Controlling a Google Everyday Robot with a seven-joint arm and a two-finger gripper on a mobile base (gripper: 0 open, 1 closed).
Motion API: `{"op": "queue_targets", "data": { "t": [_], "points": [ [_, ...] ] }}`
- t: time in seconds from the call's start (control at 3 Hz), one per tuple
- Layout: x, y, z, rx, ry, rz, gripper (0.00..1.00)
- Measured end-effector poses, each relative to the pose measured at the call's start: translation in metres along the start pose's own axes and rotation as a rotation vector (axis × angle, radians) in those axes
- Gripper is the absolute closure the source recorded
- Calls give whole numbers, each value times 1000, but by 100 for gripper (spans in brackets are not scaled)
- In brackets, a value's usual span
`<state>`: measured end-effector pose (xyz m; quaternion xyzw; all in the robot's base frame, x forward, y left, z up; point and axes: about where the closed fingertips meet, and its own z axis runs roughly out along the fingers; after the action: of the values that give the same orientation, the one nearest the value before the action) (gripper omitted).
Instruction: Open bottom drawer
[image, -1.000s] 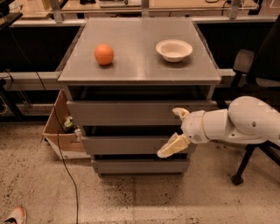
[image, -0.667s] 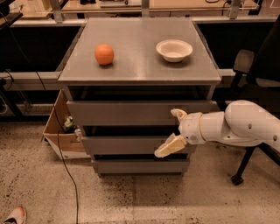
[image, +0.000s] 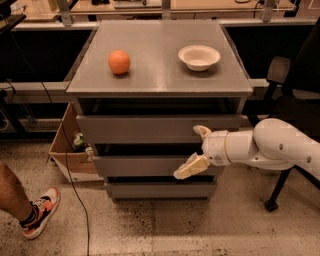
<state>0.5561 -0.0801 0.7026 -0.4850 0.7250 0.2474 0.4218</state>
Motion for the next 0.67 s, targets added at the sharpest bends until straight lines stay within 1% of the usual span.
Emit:
{"op": "queue_targets", "data": {
  "t": [0.33,0.67],
  "points": [
    [35,-21,23,44,89,-34,0],
    [105,-52,57,95,242,-71,0]
  ]
}}
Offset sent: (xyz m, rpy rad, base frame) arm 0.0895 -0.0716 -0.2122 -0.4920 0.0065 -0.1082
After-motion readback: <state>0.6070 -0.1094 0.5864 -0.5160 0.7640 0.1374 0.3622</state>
